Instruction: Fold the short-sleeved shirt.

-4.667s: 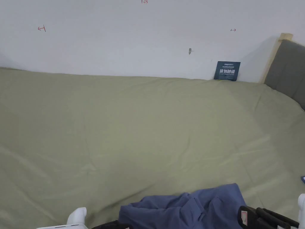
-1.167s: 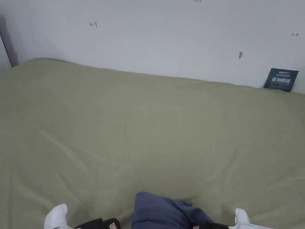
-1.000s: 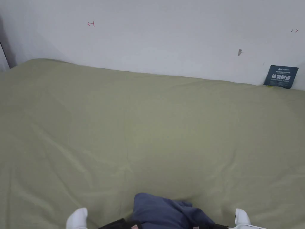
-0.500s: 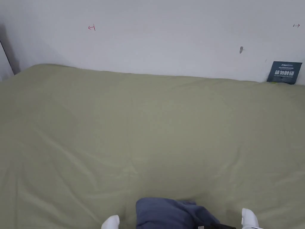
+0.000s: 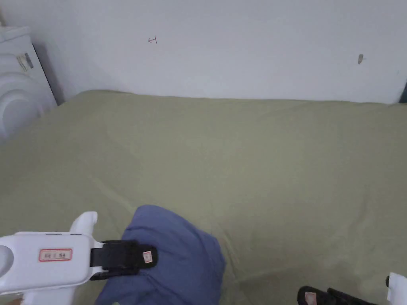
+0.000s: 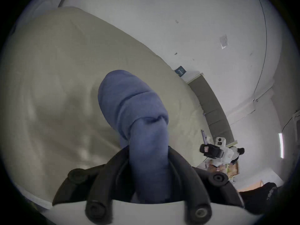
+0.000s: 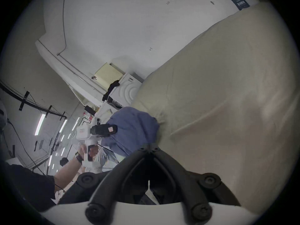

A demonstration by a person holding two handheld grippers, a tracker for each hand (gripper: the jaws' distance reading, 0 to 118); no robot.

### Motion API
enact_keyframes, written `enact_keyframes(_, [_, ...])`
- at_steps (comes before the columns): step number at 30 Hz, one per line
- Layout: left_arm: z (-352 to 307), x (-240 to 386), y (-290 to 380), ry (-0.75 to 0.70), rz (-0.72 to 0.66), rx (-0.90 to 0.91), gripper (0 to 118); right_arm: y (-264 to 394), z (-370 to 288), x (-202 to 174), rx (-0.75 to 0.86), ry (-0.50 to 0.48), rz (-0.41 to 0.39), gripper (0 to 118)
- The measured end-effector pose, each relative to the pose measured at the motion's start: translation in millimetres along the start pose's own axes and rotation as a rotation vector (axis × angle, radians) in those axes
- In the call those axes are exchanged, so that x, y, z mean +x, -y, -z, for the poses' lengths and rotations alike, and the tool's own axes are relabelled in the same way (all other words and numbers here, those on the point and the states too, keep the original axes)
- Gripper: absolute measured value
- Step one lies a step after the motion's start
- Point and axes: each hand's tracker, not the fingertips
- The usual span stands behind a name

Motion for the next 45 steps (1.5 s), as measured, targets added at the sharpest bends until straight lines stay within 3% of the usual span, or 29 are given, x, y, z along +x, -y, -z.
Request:
enact_keyframes(11, [-127, -188, -23, -0.266, -0.181, -0.054, 20, 27, 9, -29, -0.086, 0.098, -0.036, 1])
enact_keyframes(12, [-130, -202, -18, -0.271, -0.189, -0.073, 31, 28, 9, -31, -0.093, 0.108, -0.037, 1])
enact_keyframes(14, [-129, -216, -13, -0.286, -0.228, -0.130, 84, 32, 6, -35, -0.088, 0.148, -0.034, 1])
enact_keyframes(16, [-133, -217, -8, -0.380, -0.210, -0.132, 84, 32, 2, -37, -0.093, 0.150, -0.023, 1])
enact_keyframes(18, [-158, -208, -9, -0.331, -0.240, -0.088, 84, 29, -5, -45, -0.087, 0.170, -0.030, 1])
enact_keyframes(21, [-200, -167, -13, -0.454, -0.164, 0.031, 84, 20, -24, -58, -0.055, 0.179, -0.071, 1])
enact_keyframes(25, [-200, -42, -21, -0.777, 0.087, 0.185, 83, -7, -46, -86, -0.017, 0.389, -0.238, 1])
enact_keyframes(28, [-164, 58, -14, -0.791, 0.302, 0.261, 83, -31, -64, -111, 0.027, 0.484, -0.356, 1])
enact_keyframes(29, [-152, 81, -10, -0.772, 0.369, 0.286, 78, -40, -68, -121, 0.049, 0.507, -0.371, 1])
enact_keyframes(30, [-137, 111, -8, -0.761, 0.404, 0.305, 66, -51, -76, -130, 0.066, 0.542, -0.410, 2])
enact_keyframes(31, [-123, 142, -5, -0.745, 0.418, 0.345, 41, -61, -80, -144, 0.085, 0.594, -0.457, 2])
enact_keyframes(32, [-113, 169, 0, -0.688, 0.422, 0.408, 8, -69, -85, -158, 0.110, 0.647, -0.508, 2])
enact_keyframes(34, [-96, 203, 10, -0.525, 0.453, 0.489, 3, -80, -97, -177, 0.178, 0.726, -0.600, 2])
enact_keyframes(37, [-66, 251, 38, -0.409, 0.500, 0.538, 0, -80, -113, -206, 0.305, 0.791, -0.622, 2])
enact_keyframes(41, [-20, 294, 86, -0.450, 0.552, 0.625, 0, -61, -129, -220, 0.434, 0.838, -0.631, 2])
enact_keyframes(45, [9, 310, 119, -0.537, 0.555, 0.623, 0, -36, -135, -210, 0.490, 0.962, -0.624, 2])
